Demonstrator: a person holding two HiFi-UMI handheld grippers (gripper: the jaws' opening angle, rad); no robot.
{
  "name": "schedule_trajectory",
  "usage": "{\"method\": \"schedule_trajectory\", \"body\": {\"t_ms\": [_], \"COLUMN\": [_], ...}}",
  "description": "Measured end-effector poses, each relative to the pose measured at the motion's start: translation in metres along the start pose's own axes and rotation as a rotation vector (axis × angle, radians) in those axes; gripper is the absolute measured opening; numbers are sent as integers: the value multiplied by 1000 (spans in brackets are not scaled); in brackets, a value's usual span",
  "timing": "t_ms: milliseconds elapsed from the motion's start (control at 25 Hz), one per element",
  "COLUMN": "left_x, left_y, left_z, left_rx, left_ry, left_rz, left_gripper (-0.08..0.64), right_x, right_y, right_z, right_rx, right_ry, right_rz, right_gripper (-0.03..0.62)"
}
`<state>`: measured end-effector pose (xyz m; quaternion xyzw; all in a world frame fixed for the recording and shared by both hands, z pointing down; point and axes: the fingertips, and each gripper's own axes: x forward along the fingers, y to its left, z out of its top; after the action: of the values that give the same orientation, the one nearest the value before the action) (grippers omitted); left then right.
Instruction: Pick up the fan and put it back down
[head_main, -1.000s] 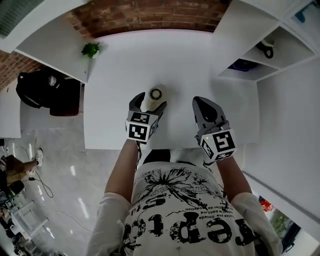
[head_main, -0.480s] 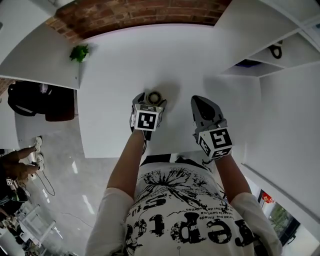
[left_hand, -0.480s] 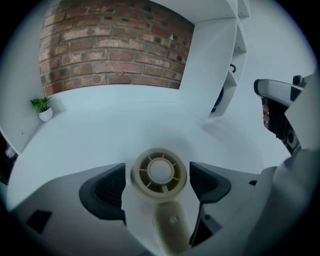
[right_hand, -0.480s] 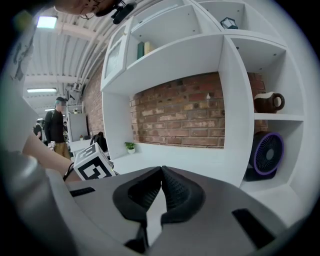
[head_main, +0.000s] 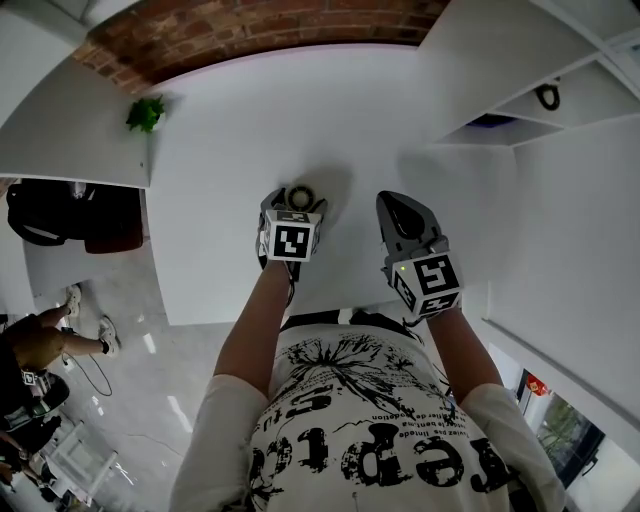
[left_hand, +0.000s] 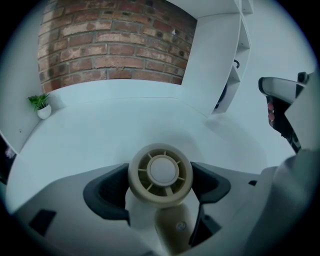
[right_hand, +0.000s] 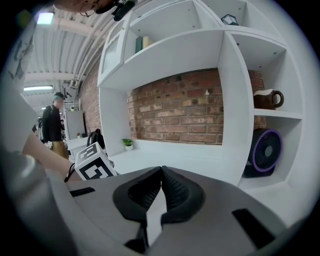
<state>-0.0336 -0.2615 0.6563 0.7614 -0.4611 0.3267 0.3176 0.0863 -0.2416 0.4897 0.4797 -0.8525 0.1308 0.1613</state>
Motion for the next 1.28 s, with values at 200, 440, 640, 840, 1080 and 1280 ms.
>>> {"method": "schedule_trajectory", "body": {"t_ms": [200, 440, 640, 840, 1080, 1280], "left_x": [-4, -29, -66, -119, -187, -247], "left_y": [-3, -1, -1, 5, 12, 5], "left_z": [-3, 6, 28, 62, 96, 117], "left_rx": [33, 52, 97, 118, 131, 176], "left_ry": [16, -28, -139, -294, -462, -616], "left_rz": [-9, -22, -11, 18, 29, 34], "left_gripper": [380, 380, 380, 380, 380, 380], "right_x": [-4, -13, -25, -35, -45, -56], "right_y": [4, 12, 21, 30, 48, 60], "right_z": [3, 15, 31, 49, 70, 93], "right_rx": [-2, -23, -47, -79, -108, -149], "right_ry": [0, -18, -54, -105, -152, -213], "right_rz": [-2, -3, -8, -8, -2, 18], "right_gripper": [15, 15, 15, 15, 15, 15]}}
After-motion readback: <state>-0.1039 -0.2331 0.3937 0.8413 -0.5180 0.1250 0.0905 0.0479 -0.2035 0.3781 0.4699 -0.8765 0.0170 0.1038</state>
